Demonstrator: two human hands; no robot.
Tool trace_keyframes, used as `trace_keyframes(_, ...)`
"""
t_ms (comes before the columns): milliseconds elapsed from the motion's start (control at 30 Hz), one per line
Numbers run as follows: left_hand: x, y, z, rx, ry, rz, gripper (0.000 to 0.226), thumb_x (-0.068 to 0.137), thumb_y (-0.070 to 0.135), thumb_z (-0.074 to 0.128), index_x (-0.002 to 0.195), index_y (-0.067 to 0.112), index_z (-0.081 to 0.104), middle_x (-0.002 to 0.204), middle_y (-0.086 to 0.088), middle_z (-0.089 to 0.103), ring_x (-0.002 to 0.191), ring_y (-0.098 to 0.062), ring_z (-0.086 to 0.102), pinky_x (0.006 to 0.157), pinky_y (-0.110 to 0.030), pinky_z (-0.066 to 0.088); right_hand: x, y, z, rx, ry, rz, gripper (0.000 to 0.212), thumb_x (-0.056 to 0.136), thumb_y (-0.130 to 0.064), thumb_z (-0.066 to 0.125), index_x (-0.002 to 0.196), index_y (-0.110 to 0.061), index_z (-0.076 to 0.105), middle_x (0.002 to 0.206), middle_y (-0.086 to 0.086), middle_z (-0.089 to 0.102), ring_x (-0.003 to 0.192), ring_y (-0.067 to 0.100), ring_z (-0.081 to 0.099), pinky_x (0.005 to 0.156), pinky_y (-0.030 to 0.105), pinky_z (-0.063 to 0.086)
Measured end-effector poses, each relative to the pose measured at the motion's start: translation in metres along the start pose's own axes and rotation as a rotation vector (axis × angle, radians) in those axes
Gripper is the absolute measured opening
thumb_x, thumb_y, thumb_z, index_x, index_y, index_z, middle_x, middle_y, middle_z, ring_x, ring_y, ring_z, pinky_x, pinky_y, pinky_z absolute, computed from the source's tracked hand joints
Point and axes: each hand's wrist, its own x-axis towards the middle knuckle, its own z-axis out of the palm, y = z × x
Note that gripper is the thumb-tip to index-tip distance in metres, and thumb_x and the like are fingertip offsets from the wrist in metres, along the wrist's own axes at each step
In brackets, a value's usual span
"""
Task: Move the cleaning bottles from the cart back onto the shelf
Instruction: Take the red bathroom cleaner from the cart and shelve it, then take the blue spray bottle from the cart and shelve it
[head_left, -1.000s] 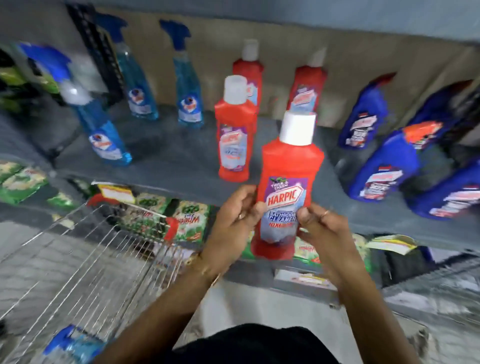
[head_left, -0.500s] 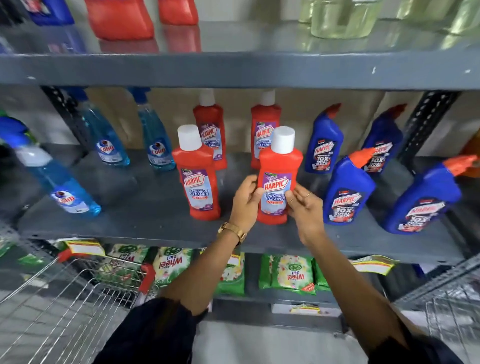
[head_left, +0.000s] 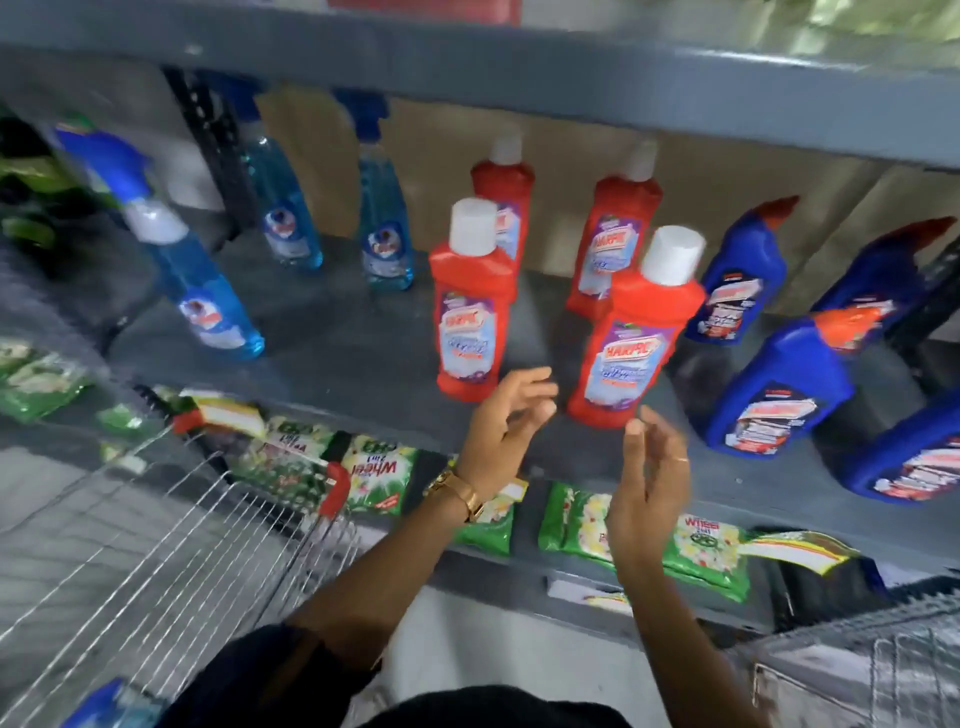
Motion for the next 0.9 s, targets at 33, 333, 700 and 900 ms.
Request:
trace_keyframes(33, -0.017, -0.002, -0.015, -0.014, 0.015, -0.006, 0.037, 0.093, 0.012, 0.056, 0.130, 0.012, 0.050, 0.112, -0.005, 0.070, 0.103, -0.014, 0.067, 0.090, -0.024, 0.053, -0.019, 0.000, 0.005, -0.077, -0.057, -0.050, 0.019, 0.095, -0.033, 0.050, 0.104, -0.020, 0.059, 0.105, 0.009, 0.065, 0.099, 0.019, 0.061, 0.089, 0.030, 0.048)
trace_keyframes(333, -0.167, -0.064, -0.203, 0.157, 0.600, -0.232, 0.015, 0.091, 0.013, 0.058, 0.106, 0.013, 0.061, 0.100, -0.018, 0.069, 0.090, -0.036, 0.068, 0.076, -0.046, 0.058, -0.163, -0.010, 0.133, -0.393, -1.065, -0.224, 0.025, 0.093, -0.030, 0.045, 0.087, -0.015, 0.064, 0.085, 0.009, 0.065, 0.086, 0.020, 0.054, 0.076, 0.030, 0.040)
trace_keyframes(700, -0.361, -0.274, -0.316, 0.296, 0.641, -1.429, 0.045, 0.092, 0.023, 0.057, 0.119, -0.012, 0.051, 0.127, -0.033, 0.056, 0.118, -0.042, 0.054, 0.090, -0.041, 0.042, -0.320, 0.057, 0.239, -1.015, -1.617, -0.430, 0.018, 0.090, -0.026, 0.048, 0.094, -0.020, 0.065, 0.094, 0.010, 0.070, 0.090, 0.032, 0.063, 0.072, 0.035, 0.048)
trace_keyframes(900, -0.380, -0.326, -0.300, -0.032, 0.801, -1.567, 0.060, 0.094, 0.032, 0.052, 0.130, -0.014, 0.043, 0.136, -0.033, 0.048, 0.126, -0.042, 0.048, 0.102, -0.043, 0.039, -0.319, 0.065, 0.239, -1.079, -1.552, -0.565, 0.019, 0.092, -0.028, 0.046, 0.093, -0.022, 0.065, 0.086, 0.008, 0.073, 0.080, 0.031, 0.066, 0.059, 0.031, 0.034)
